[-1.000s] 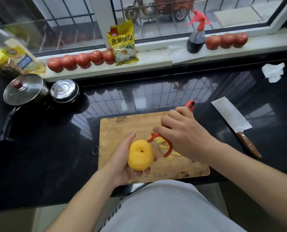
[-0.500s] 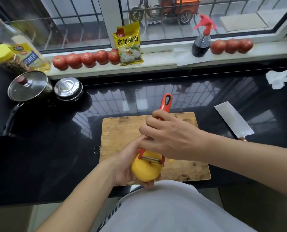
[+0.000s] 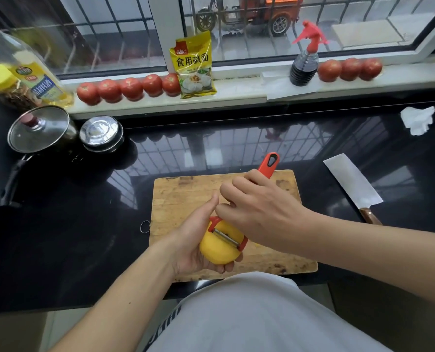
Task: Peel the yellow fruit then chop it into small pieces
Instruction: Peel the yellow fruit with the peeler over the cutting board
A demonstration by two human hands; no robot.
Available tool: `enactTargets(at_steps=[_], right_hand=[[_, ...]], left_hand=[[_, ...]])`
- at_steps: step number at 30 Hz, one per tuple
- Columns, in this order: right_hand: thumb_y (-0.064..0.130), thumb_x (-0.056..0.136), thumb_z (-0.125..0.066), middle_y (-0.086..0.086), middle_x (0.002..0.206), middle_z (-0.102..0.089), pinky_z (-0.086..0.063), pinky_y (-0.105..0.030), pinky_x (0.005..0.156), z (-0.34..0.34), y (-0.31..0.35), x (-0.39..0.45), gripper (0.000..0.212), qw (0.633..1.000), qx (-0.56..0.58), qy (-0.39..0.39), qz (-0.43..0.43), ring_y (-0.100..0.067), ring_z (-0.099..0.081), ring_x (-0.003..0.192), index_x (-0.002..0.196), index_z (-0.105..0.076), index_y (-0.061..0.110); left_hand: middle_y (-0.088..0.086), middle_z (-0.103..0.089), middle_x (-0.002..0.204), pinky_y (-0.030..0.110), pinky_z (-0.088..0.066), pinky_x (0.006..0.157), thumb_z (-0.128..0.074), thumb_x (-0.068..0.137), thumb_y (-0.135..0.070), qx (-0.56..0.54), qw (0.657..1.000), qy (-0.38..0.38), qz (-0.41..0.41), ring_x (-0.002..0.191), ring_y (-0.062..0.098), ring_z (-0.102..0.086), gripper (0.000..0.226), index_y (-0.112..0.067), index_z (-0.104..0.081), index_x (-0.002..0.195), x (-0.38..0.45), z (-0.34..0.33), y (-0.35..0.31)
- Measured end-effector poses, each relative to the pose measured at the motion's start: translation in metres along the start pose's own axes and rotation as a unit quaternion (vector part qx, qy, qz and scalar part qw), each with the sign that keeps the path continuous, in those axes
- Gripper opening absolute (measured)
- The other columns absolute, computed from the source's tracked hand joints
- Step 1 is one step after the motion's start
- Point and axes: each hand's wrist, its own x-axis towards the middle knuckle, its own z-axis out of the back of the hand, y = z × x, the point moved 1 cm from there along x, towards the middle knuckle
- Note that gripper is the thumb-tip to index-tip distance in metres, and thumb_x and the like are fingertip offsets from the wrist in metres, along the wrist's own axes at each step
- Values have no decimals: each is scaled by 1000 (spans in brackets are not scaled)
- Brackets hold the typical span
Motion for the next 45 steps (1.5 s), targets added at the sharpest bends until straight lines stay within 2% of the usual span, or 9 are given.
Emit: enactTargets(at_steps=[10, 13, 21, 25, 28, 30, 34, 37, 45], right_hand=[[11, 88, -57, -9, 101, -54, -44, -46, 83, -17, 8, -7, 11, 995, 14, 21, -101, -28, -50, 85, 99, -57, 15], [7, 88, -51, -9, 94, -51, -40, -45, 78, -19, 7, -9, 9, 991, 1, 9, -131, -28, -47, 80, 92, -56, 14], [-2, 90, -27, -8, 88, -47, -39, -43, 71, -9, -2, -19, 29, 976, 7, -21, -218, -26, -40, 74, 87, -52, 12], [6, 93, -59, -4, 94, -52, -39, -41, 76, -15, -9, -23, 10, 967, 62, -24, -246, -23, -46, 79, 99, -63, 14], [14, 97, -60, -2, 89, -55, -40, -38, 71, -13, -13, -29, 7, 955, 131, -55, -261, -20, -47, 75, 103, -64, 12], [17, 98, -60, 1, 89, -60, -46, -37, 68, -9, -14, -32, 10, 933, 217, -56, -280, -18, -53, 75, 105, -65, 12], [28, 96, -69, 16, 82, -59, -45, -20, 65, -3, 1, -27, 11, 842, 443, -14, -306, -5, -56, 75, 93, -59, 32], [40, 94, -70, 16, 83, -59, -41, -17, 67, -6, 16, -20, 12, 822, 468, 29, -322, -4, -54, 80, 91, -60, 33], [31, 99, -65, 8, 80, -63, -42, -22, 68, -7, 20, -20, 18, 793, 497, 46, -349, -9, -52, 79, 90, -67, 15]], left_hand=[[27, -68, 87, 34, -48, 55, -31, 100, -74, -35, 997, -59, -33, 63, 35, -63, 87, -1, -77, 88, 2, -1, 8], [28, -68, 87, 33, -49, 52, -32, 101, -71, -50, 995, -74, -49, 62, 35, -64, 83, 0, -74, 97, 2, -3, 11], [26, -69, 84, 34, -50, 54, -31, 101, -70, -55, 990, -90, -97, 61, 35, -64, 80, -5, -78, 95, -1, -17, 1], [25, -69, 85, 34, -50, 56, -32, 100, -72, -49, 991, -90, -91, 61, 35, -64, 83, -3, -78, 96, -5, -19, -7], [24, -70, 85, 33, -53, 55, -36, 101, -69, -70, 988, -105, -87, 62, 35, -65, 79, 1, -73, 108, -4, -20, -7], [23, -72, 86, 34, -56, 55, -39, 103, -64, -85, 985, -120, -91, 64, 34, -66, 73, 2, -71, 113, -4, -20, -6], [19, -75, 89, 42, -60, 69, -44, 105, -57, -87, 976, -160, -117, 74, 35, -69, 57, -7, -71, 111, -3, -21, -2], [16, -78, 94, 43, -61, 72, -43, 106, -56, -69, 970, -190, -132, 82, 32, -70, 53, -13, -73, 104, 1, -21, 0], [18, -78, 99, 41, -59, 68, -43, 105, -60, -41, 962, -233, -139, 82, 38, -73, 55, -15, -74, 105, 2, -22, 0]])
